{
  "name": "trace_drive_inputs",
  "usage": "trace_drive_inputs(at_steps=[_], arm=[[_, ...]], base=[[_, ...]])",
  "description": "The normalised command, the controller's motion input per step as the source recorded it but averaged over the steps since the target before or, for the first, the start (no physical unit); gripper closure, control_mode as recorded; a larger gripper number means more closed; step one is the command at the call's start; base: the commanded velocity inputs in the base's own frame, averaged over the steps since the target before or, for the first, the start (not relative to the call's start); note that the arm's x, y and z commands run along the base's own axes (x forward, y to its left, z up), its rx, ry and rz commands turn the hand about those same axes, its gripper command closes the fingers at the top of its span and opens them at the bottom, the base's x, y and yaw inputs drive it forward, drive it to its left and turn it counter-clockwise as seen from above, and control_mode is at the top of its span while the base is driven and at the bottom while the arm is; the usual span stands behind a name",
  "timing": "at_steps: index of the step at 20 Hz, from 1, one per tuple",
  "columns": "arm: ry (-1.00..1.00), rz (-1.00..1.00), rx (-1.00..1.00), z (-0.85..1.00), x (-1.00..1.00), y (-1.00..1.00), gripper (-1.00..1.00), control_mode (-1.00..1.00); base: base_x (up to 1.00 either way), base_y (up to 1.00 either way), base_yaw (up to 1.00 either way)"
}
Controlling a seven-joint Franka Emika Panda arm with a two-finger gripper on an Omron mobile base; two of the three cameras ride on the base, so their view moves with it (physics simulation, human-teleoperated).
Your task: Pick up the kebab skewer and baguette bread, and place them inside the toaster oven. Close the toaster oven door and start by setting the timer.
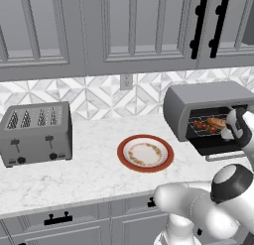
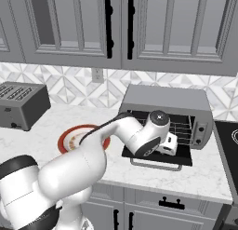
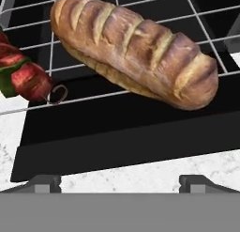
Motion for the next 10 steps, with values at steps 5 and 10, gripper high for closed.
trace_drive_inputs(at_steps=[5,10], arm=[[0.0,0.0,0.0,-0.07,0.26,-0.01,-1.0,-1.0],[0.0,-0.02,0.0,-0.06,0.41,0.0,-1.0,-1.0]], base=[[0.0,0.0,0.0],[0.0,0.0,0.0]])
